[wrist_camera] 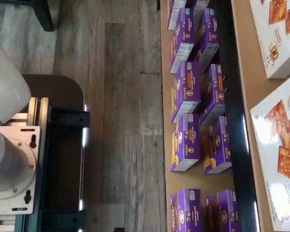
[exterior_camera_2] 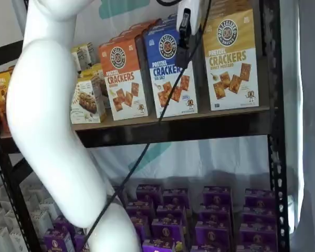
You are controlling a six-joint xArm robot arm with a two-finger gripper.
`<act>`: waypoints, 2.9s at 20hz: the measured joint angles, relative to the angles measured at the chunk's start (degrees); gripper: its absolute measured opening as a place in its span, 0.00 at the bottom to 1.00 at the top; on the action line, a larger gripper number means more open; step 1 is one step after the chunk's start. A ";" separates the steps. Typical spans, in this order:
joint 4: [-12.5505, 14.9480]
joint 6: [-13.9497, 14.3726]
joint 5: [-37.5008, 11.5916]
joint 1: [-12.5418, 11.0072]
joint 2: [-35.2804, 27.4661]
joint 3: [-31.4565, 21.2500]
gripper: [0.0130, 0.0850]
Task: Retrieve the yellow and white box located on the top shelf, the sixth one from the left
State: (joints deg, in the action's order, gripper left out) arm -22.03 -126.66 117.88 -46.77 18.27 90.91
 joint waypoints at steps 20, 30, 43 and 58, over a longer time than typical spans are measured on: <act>-4.23 0.31 -17.49 1.23 6.61 -8.14 1.00; -0.10 -0.48 -17.55 1.89 2.86 -1.49 1.00; -5.13 1.47 -20.01 1.95 -1.86 4.16 1.00; -0.96 1.99 -27.44 6.57 -6.22 5.17 1.00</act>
State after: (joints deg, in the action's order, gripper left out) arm -22.99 -124.67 90.44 -40.20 12.05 96.08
